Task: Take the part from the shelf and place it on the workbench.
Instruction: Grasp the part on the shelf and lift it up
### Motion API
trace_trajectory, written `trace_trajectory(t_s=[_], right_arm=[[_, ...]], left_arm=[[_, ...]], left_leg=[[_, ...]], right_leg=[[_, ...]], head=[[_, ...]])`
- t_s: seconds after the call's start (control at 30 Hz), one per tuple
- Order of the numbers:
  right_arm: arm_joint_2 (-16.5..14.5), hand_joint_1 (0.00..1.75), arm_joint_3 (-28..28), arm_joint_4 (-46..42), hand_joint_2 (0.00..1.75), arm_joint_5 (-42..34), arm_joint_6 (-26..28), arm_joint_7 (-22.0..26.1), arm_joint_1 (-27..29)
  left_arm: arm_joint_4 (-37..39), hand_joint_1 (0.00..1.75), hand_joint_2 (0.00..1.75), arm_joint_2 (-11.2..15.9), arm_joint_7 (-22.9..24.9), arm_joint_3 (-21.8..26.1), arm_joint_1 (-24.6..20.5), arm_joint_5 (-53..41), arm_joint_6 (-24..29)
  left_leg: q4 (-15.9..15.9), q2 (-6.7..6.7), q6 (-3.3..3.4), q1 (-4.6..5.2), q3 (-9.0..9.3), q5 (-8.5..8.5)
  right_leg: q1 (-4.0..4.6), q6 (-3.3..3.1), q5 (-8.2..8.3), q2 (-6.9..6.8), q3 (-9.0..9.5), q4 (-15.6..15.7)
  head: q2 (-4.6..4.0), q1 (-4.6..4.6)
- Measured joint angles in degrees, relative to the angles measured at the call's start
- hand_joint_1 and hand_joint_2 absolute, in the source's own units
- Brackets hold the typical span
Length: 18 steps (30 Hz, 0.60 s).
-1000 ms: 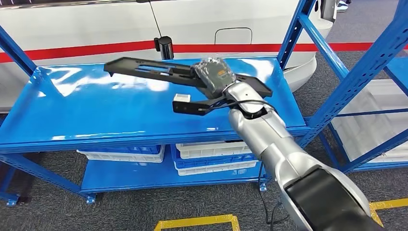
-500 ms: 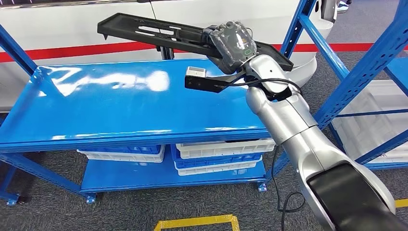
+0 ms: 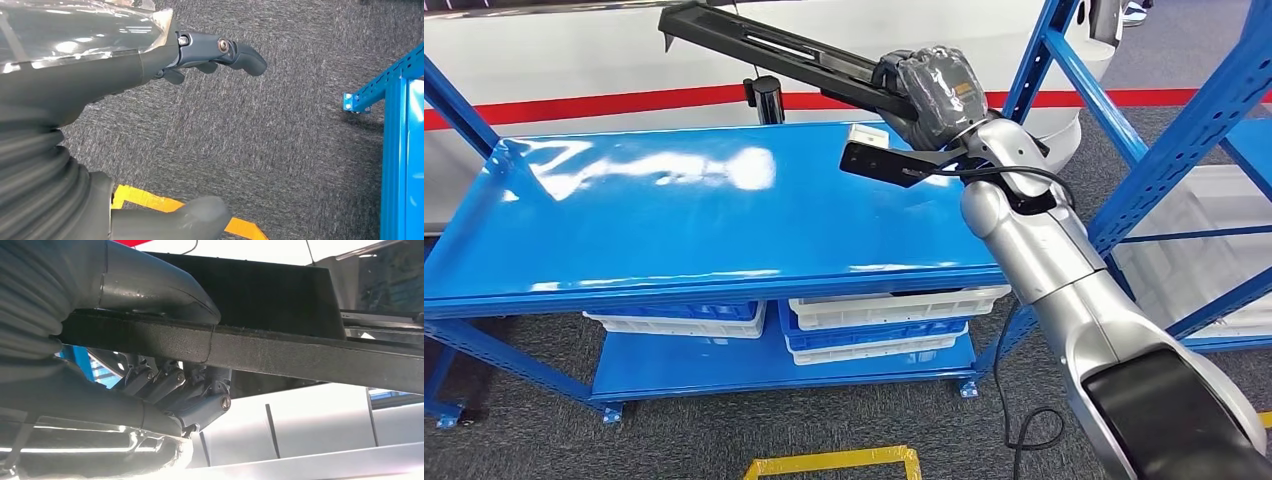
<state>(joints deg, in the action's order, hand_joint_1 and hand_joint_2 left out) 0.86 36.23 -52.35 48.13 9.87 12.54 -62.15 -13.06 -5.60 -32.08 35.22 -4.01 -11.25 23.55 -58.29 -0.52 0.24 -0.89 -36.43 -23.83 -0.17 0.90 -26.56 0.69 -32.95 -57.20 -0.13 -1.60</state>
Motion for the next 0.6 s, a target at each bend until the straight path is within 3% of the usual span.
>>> trace_trajectory(t_s=[0.07, 0.17, 0.23, 0.3, 0.33, 0.37, 0.4, 0.47, 0.5, 0.53, 0.6], right_arm=[[0.2, 1.59, -0.1, 0.0, 1.75, -0.1, 0.0, 0.0, 0.1], [0.6, 1.59, -0.4, 0.1, 1.75, -0.4, 0.4, 0.0, 0.3], [1.5, 1.59, -0.6, 0.3, 1.75, -0.8, 1.3, 0.1, 0.8], [2.6, 1.59, -0.7, 0.6, 1.75, -1.1, 2.2, 0.3, 1.8], [3.0, 1.59, -0.7, 0.7, 1.75, -1.2, 2.5, 0.4, 2.6], [3.4, 1.59, -0.9, 0.8, 1.75, -1.2, 2.7, 0.5, 3.4], [3.7, 1.59, -1.0, 0.9, 1.75, -1.2, 2.8, 0.6, 4.0], [4.1, 1.59, -1.2, 1.0, 1.75, -1.2, 3.1, 0.6, 4.7], [4.1, 1.59, -1.2, 1.0, 1.75, -1.1, 3.2, 0.6, 4.9], [4.2, 1.59, -1.3, 1.0, 1.75, -1.1, 3.4, 0.7, 5.0], [4.2, 1.59, -1.4, 1.1, 1.75, -1.0, 3.7, 0.7, 5.4]], left_arm=[[0.1, 0.00, 1.75, 0.1, 0.2, 0.0, 0.0, -0.3, 0.0], [0.1, 0.00, 1.75, 0.3, 0.9, -0.3, 0.0, -1.6, 0.0], [0.1, 0.00, 1.75, 0.3, 1.2, -0.7, -0.1, -2.5, 0.0], [0.1, 0.00, 1.75, 0.4, 1.4, -1.0, -0.1, -3.1, 0.0], [0.1, 0.00, 1.75, 0.4, 1.6, -1.1, -0.1, -3.4, 0.0], [0.2, 0.00, 1.75, 0.4, 1.7, -1.3, -0.1, -3.6, 0.0], [0.2, 0.00, 1.75, 0.4, 1.9, -1.5, -0.1, -3.8, 0.0], [0.2, 0.00, 1.75, 0.5, 2.0, -1.8, -0.1, -4.1, 0.1], [0.3, 0.00, 1.75, 0.6, 2.1, -1.9, -0.2, -4.2, 0.1], [0.3, 0.00, 1.75, 0.7, 2.1, -2.0, -0.2, -4.2, 0.1], [0.4, 0.00, 1.75, 0.8, 2.1, -2.0, -0.3, -4.3, 0.2]], left_leg=[[-0.1, 0.00, 0.45, 0.11, -0.05, -0.14], [1.3, 0.22, 1.72, -0.18, 0.72, 0.64], [2.3, 0.41, 2.12, -0.46, 1.28, 1.27], [2.4, 0.36, 2.22, -0.46, 1.28, 1.40], [2.4, 0.33, 2.16, -0.52, 1.23, 1.42], [2.3, 0.31, 2.03, -0.64, 1.15, 1.46], [2.1, 0.31, 1.76, -0.85, 1.00, 1.47], [1.3, 0.37, 0.78, -1.24, 0.36, 1.33], [0.8, 0.42, 0.19, -1.27, 0.02, 1.21], [0.3, 0.39, -0.32, -1.20, -0.33, 1.14], [-0.2, 0.23, -1.09, -1.21, -0.76, 1.40]], right_leg=[[-0.46, 0.31, 0.13, 0.00, 0.13, 0.2], [-0.72, 0.96, -0.25, -0.07, -0.01, -0.1], [-0.76, 0.59, -2.74, -0.16, -2.11, -4.7], [-0.97, 0.44, -5.64, -0.17, -5.54, -12.1], [-1.15, 0.72, -6.19, -0.17, -6.63, -14.5], [-1.41, 1.28, -5.85, -0.20, -6.77, -14.8], [-1.77, 2.07, -4.68, -0.28, -5.73, -12.7], [-2.39, 3.64, -1.89, -0.45, -1.96, -5.7], [-2.43, 3.93, -0.85, -0.33, -0.79, -3.4], [-2.42, 3.80, -0.56, -0.17, -0.29, -2.4], [-2.25, 2.88, -0.51, 0.18, -0.98, -3.0]], head=[[0.00, -0.03], [0.00, -0.02], [0.00, 0.03], [0.00, 0.03], [0.00, 0.05], [0.00, 0.05], [0.00, 0.05], [0.00, 0.07], [0.00, 0.08], [0.00, 0.12], [0.00, 0.04]])
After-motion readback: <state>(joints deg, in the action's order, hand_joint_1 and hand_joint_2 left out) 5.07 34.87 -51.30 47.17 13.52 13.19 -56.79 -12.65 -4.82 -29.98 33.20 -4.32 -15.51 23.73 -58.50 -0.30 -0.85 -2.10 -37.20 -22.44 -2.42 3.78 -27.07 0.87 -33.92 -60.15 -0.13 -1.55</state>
